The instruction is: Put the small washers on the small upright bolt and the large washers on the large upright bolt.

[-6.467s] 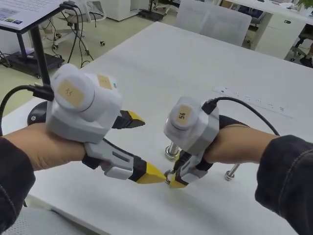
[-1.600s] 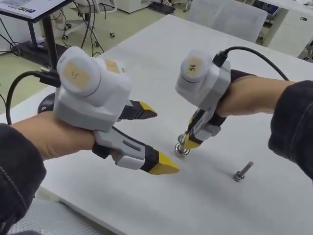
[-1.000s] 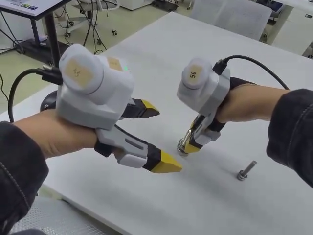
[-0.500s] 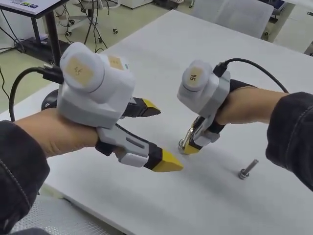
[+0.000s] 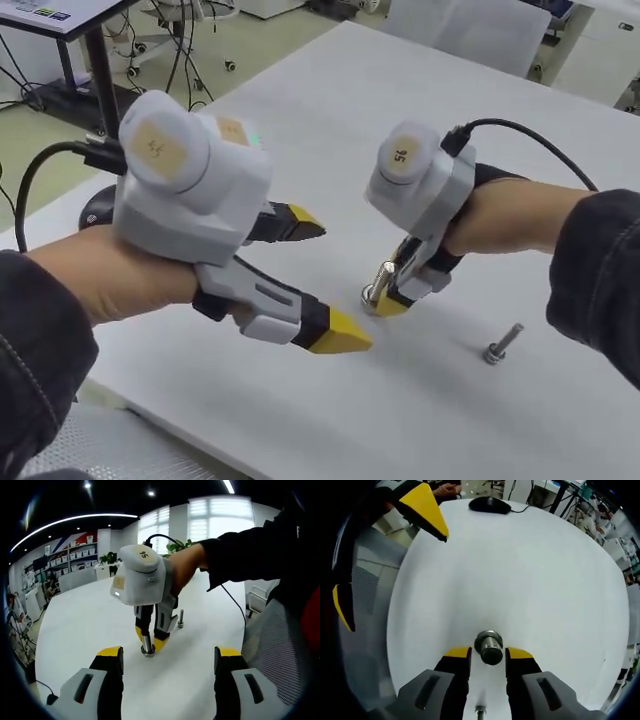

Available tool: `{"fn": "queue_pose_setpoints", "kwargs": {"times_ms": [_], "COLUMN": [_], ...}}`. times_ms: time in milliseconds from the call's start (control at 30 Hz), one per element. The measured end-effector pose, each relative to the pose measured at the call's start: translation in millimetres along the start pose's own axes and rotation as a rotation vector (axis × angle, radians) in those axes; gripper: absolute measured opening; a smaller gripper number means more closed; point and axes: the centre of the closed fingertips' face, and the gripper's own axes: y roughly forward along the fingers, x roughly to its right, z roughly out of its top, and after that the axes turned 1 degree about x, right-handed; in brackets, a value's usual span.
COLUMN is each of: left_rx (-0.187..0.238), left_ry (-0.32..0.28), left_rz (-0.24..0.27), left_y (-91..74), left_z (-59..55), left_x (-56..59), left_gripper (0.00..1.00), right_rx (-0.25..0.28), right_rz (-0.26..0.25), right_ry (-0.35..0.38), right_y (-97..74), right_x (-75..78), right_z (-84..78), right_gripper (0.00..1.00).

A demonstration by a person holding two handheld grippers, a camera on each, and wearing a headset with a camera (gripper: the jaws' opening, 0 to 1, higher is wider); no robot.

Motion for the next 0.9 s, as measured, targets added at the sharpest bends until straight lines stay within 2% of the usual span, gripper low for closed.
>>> {"fn": "queue_pose_setpoints", "kwargs": {"times_ms": [333, 600, 700, 900], "left_rx": [0.002, -0.006, -0.007, -0.015], "left_ry": [-0.006, -0.008, -0.010, -0.006], "left_rz": [-0.011, -0.022, -0.026, -0.037], "left_y": [1.3, 2.8, 3.1, 4.0], "left_z": [1.2, 0.5, 0.9, 2.5], "left_x": [1.8, 3.1, 3.5, 4.8], "left_gripper": [0.74, 0.74, 0.74, 0.74], "right_rx": [0.050, 0.102, 0.129, 0.215], "right_rz": [-0.029, -0.079, -0.107, -0.165], "right_ry": [0.026, 0.031, 0.033, 0.071], "right_y": [-12.2, -27.8, -36.5, -59.8], "right_x": [-0.4, 3.1, 6.0, 9.1], "right_z": [-0.4, 0.0, -0.9, -2.4], "right_gripper": [0.35, 0.42, 0.45, 0.48]}}
